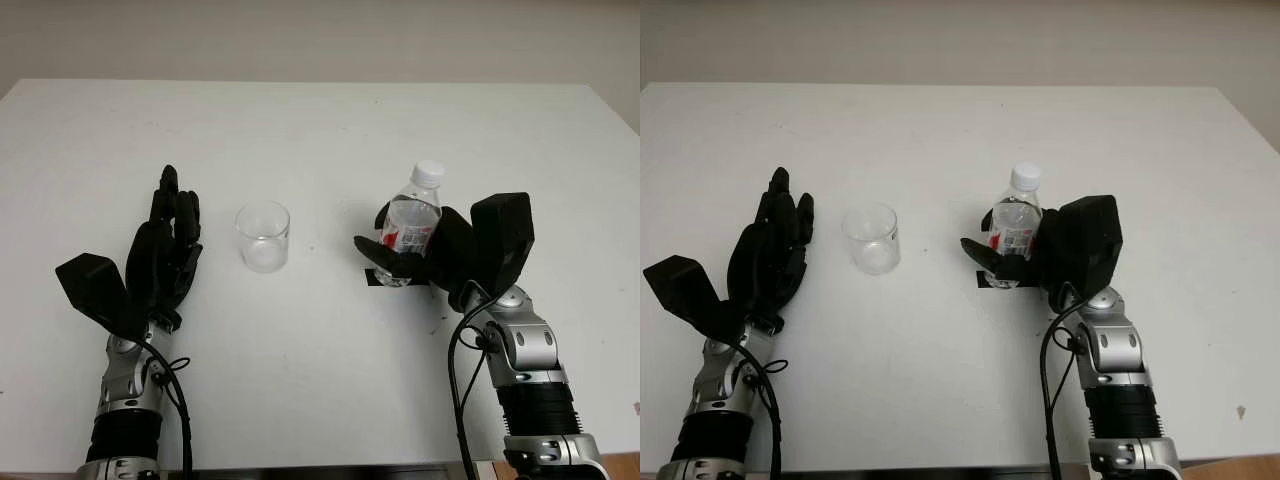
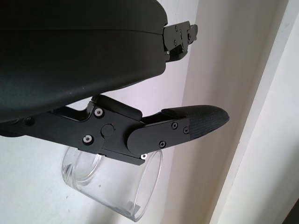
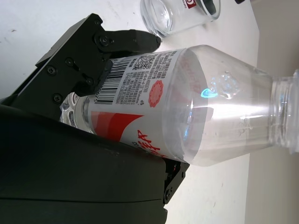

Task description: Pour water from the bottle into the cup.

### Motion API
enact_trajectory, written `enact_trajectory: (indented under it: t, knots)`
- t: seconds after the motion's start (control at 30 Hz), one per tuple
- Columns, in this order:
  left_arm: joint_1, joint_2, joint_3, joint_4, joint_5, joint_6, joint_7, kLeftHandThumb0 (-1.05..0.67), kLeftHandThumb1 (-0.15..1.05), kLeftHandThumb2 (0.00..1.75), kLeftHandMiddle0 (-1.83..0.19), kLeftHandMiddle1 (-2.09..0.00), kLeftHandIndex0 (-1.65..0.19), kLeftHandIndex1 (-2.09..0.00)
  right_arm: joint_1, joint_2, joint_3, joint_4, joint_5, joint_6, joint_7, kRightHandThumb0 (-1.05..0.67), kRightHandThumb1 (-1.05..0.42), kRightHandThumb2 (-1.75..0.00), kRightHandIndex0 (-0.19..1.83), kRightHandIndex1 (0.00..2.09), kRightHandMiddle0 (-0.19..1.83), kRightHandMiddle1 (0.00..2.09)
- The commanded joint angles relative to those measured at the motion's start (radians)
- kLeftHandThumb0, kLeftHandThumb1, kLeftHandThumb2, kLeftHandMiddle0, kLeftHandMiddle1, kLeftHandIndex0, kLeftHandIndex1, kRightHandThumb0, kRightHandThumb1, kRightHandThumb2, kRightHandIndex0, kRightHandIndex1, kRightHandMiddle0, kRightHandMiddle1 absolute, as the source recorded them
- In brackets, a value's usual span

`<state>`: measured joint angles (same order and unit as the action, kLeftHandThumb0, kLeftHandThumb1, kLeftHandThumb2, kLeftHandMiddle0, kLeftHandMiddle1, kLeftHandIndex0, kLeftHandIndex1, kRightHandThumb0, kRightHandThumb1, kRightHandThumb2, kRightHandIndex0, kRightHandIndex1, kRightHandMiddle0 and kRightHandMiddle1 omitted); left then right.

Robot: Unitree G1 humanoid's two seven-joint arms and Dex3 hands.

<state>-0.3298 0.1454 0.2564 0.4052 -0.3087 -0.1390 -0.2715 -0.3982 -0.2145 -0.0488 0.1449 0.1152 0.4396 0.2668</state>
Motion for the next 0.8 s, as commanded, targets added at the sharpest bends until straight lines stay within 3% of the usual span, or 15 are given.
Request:
enact_trajectory:
  t: [0.0,0.03,0.1,0.17,0.2,0.27,0.33,0.43,0.53,0.77]
  knots:
    - [0.012,0.009,0.002,-0.019,0.000,0.001,-0.003,-0.70,1.05,0.60,0.13,-0.05,0.16,-0.06,0.007,-0.014,0.006,0.000,-0.003,-0.017,0.014,-0.21,-0.98,-0.23,1.11,2.09,0.89,2.09]
    - [0.013,0.009,0.003,-0.021,0.001,0.002,-0.002,-0.70,1.05,0.60,0.13,-0.05,0.16,-0.06,0.009,-0.020,0.012,-0.002,-0.011,-0.020,0.016,-0.24,-1.01,-0.12,0.74,2.09,0.55,2.09]
    - [0.014,0.011,0.002,-0.025,0.001,0.007,-0.001,-0.70,1.05,0.60,0.13,-0.05,0.16,-0.05,0.011,-0.030,0.018,-0.003,-0.019,-0.031,0.029,-0.36,-0.94,-0.06,0.15,2.09,0.09,2.09]
    - [0.016,0.011,0.003,-0.029,0.001,0.012,0.002,-0.71,1.05,0.60,0.13,-0.05,0.16,-0.06,0.013,-0.046,0.028,0.000,-0.028,-0.042,0.052,-0.41,-0.91,-0.05,-0.07,2.07,-0.09,2.07]
    - [0.017,0.010,0.004,-0.031,0.000,0.013,0.003,-0.71,1.05,0.60,0.13,-0.05,0.16,-0.06,0.013,-0.059,0.038,0.000,-0.040,-0.049,0.065,-0.47,-0.90,-0.05,-0.13,1.90,-0.14,1.93]
    - [0.018,0.010,0.006,-0.033,-0.001,0.014,0.002,-0.71,1.05,0.59,0.12,-0.06,0.16,-0.06,0.011,-0.084,0.056,-0.010,-0.058,-0.038,0.092,-0.56,-0.89,-0.05,-0.18,1.28,-0.18,1.35]
    - [0.019,0.012,0.006,-0.033,-0.003,0.014,-0.004,-0.70,1.05,0.59,0.13,-0.05,0.16,-0.05,0.012,-0.097,0.060,-0.020,-0.059,-0.021,0.108,-0.57,-0.88,-0.05,-0.18,0.84,-0.17,0.91]
    - [0.018,0.012,0.008,-0.031,-0.007,0.015,-0.007,-0.70,1.05,0.60,0.13,-0.05,0.16,-0.06,0.019,-0.104,0.061,-0.030,-0.063,-0.015,0.115,-0.60,-0.89,-0.05,-0.11,0.41,-0.06,0.41]
    - [0.015,0.012,0.008,-0.027,-0.007,0.014,-0.007,-0.70,1.05,0.59,0.13,-0.06,0.15,-0.06,0.023,-0.107,0.056,-0.035,-0.059,0.001,0.119,-0.61,-0.90,-0.05,-0.09,0.18,-0.03,0.19]
    - [0.012,0.015,0.007,-0.023,-0.005,0.013,-0.007,-0.71,1.05,0.58,0.13,-0.05,0.16,-0.05,0.028,-0.113,0.052,-0.035,-0.053,0.004,0.133,-0.66,-0.90,-0.05,-0.18,0.05,-0.14,0.06]
